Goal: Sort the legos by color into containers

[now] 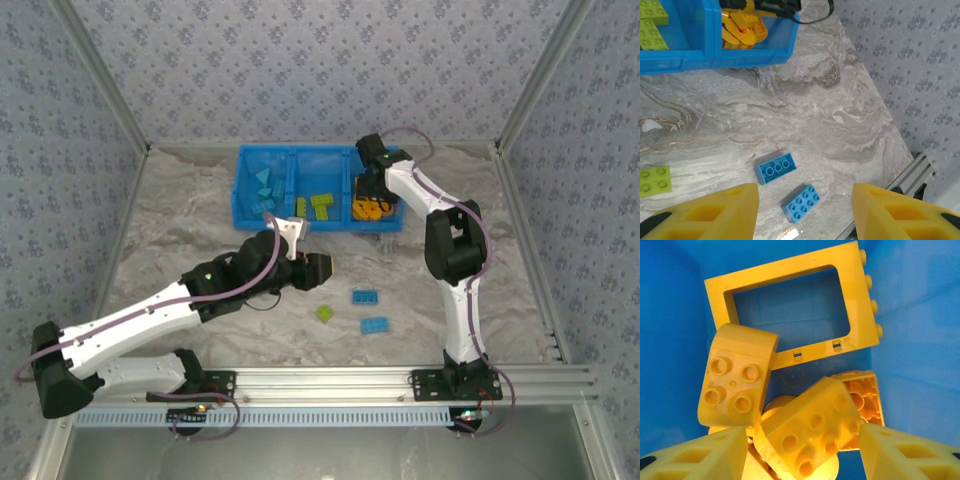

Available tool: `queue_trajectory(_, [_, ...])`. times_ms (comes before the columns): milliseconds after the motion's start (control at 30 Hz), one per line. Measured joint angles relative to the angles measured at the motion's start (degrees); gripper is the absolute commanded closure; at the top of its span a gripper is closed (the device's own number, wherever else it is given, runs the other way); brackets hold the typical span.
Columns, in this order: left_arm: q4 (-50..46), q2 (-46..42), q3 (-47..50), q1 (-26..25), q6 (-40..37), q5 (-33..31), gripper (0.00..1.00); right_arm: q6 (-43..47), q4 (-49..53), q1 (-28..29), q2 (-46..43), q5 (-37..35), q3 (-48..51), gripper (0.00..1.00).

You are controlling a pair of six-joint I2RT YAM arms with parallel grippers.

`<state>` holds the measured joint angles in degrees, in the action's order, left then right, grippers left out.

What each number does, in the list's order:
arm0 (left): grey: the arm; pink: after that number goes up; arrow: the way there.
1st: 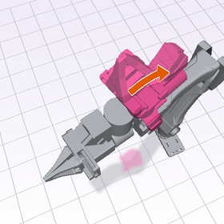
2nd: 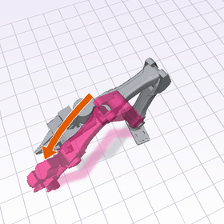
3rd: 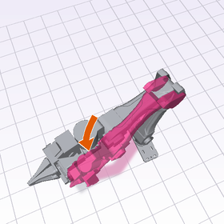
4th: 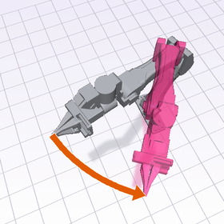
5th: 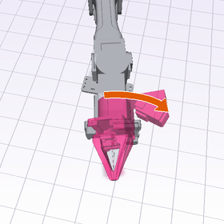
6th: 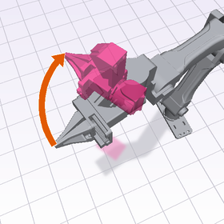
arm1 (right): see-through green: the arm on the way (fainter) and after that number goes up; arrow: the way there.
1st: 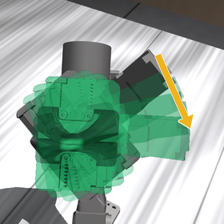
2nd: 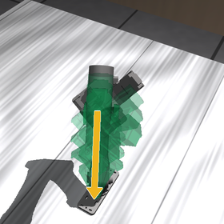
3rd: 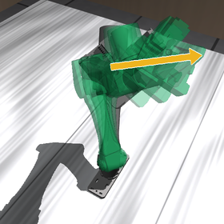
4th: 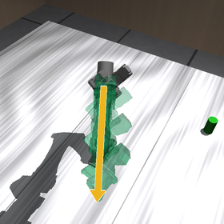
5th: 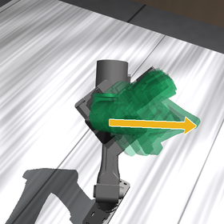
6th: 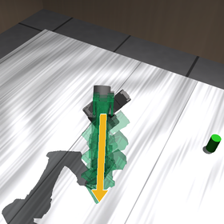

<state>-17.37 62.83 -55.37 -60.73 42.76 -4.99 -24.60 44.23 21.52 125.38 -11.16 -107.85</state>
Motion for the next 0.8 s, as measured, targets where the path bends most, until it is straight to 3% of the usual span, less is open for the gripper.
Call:
queue_trajectory(167, [-1.1,3.1,-0.9,-1.7,-1.2,0.0,0.43,0.0,0.6,0.2,-1.2,0.0,-0.1,0.35])
queue_trajectory(300, [-3.5,8.9,-4.5,-2.8,-1.4,0.0,0.40,0.0,0.6,0.4,-7.4,-0.9,1.3,0.34])
queue_trajectory(467, [-7.1,19.7,-11.6,-4.0,-1.0,-0.4,0.32,0.0,-2.8,0.9,-27.8,-1.9,11.8,0.34])
queue_trajectory(667, [-11.8,34.2,-20.9,-5.7,1.3,-0.6,0.19,0.0,-6.5,2.5,-59.1,-2.1,30.4,0.33])
queue_trajectory(800, [-17.5,45.4,-30.4,-6.2,3.4,-0.4,0.11,0.2,-4.8,2.9,-73.5,0.4,38.3,0.30])
